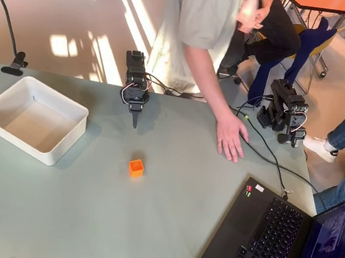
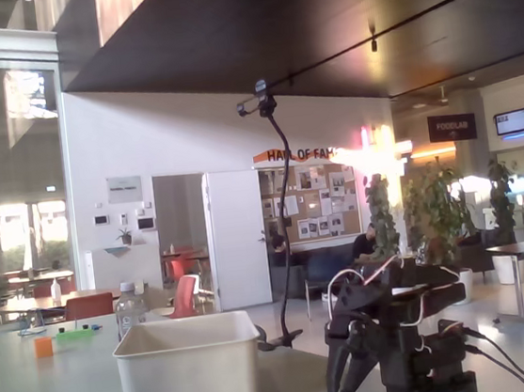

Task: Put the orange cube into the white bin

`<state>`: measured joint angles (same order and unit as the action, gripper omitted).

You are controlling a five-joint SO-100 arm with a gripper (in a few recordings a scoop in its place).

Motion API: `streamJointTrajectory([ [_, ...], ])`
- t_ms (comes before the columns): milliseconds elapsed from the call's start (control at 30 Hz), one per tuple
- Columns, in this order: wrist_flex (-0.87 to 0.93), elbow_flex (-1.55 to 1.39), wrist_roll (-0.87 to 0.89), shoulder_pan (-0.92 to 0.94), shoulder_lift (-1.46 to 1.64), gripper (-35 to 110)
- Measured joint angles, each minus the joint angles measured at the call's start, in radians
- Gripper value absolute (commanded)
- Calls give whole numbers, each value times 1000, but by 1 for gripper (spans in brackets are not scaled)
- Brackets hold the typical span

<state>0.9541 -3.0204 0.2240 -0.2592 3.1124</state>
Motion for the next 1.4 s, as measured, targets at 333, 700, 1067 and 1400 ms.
streamJointTrajectory([
  [333, 0, 0, 0, 0, 0, 6],
  [700, 0, 0, 0, 0, 0, 5],
  [1067, -25, 29, 2, -5, 20, 5],
  [1400, -135, 357, 2, 3, 55, 6],
])
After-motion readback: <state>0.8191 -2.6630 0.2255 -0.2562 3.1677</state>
